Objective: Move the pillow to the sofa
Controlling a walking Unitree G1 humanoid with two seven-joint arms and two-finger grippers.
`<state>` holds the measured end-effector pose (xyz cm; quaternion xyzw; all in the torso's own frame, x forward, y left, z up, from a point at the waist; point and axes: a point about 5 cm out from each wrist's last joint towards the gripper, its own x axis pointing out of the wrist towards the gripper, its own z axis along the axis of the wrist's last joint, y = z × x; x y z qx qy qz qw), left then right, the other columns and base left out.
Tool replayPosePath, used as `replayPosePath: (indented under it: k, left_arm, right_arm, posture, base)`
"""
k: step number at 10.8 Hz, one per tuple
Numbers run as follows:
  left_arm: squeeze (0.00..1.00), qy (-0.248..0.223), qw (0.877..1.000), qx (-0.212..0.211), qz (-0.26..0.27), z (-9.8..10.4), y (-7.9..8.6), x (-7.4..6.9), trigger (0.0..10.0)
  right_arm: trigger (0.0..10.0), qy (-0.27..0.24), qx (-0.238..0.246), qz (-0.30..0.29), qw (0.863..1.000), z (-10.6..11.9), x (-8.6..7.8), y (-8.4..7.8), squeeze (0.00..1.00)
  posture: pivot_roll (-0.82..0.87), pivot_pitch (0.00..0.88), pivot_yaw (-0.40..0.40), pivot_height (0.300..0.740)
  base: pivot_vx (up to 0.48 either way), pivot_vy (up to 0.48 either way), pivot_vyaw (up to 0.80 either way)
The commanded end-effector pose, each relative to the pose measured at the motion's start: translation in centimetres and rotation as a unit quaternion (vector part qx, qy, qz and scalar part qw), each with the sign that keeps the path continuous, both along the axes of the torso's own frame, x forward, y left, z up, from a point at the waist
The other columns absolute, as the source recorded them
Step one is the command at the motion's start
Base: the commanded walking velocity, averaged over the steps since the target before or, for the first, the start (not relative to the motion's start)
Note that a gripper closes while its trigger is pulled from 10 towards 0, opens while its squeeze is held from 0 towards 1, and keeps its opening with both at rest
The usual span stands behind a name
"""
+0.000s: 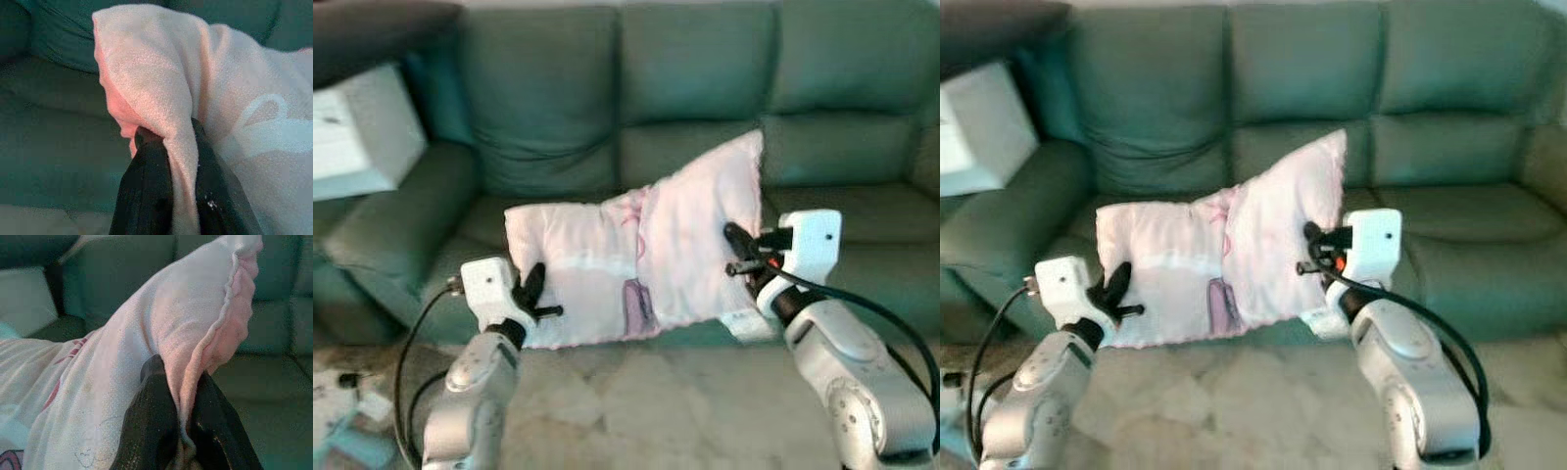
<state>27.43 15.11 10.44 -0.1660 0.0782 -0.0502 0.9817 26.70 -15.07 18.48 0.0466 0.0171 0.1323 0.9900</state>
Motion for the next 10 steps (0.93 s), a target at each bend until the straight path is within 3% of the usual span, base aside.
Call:
replayPosePath:
  k: [1, 2, 6, 10]
  left_arm:
    - [0.00, -0.014, 1.000, 0.005, -0.001, 0.7, 0.0, 0.4, 10.0]
    - [0.00, -0.019, 1.000, -0.002, -0.001, 0.9, 0.1, 0.5, 10.0]
    - [0.00, -0.021, 1.000, -0.010, -0.008, 0.9, 0.2, 0.7, 10.0]
    - [0.00, -0.005, 0.999, -0.015, -0.041, 0.4, -1.3, 0.3, 10.0]
  right_arm:
    - [10.0, -0.014, 0.004, 0.009, 1.000, 0.7, 0.0, 0.4, 0.00]
    - [10.0, -0.015, 0.004, 0.009, 1.000, 0.8, 0.0, 0.4, 0.00]
    - [10.0, -0.018, 0.004, 0.009, 1.000, 0.9, 0.1, 0.4, 0.00]
    - [10.0, -0.018, 0.005, 0.011, 1.000, 0.9, 0.1, 0.6, 0.00]
  posture:
    - [-0.24, 0.035, 0.008, 0.740]
    - [-0.25, 0.035, 0.006, 0.740]
    - [-0.25, 0.035, 0.006, 0.740]
    - [-0.25, 0.038, 0.007, 0.740]
  base:
    - [0.000, 0.000, 0.00]
    - [0.000, 0.000, 0.00]
    - [0.447, 0.000, 0.00]
    - [0.000, 0.000, 0.00]
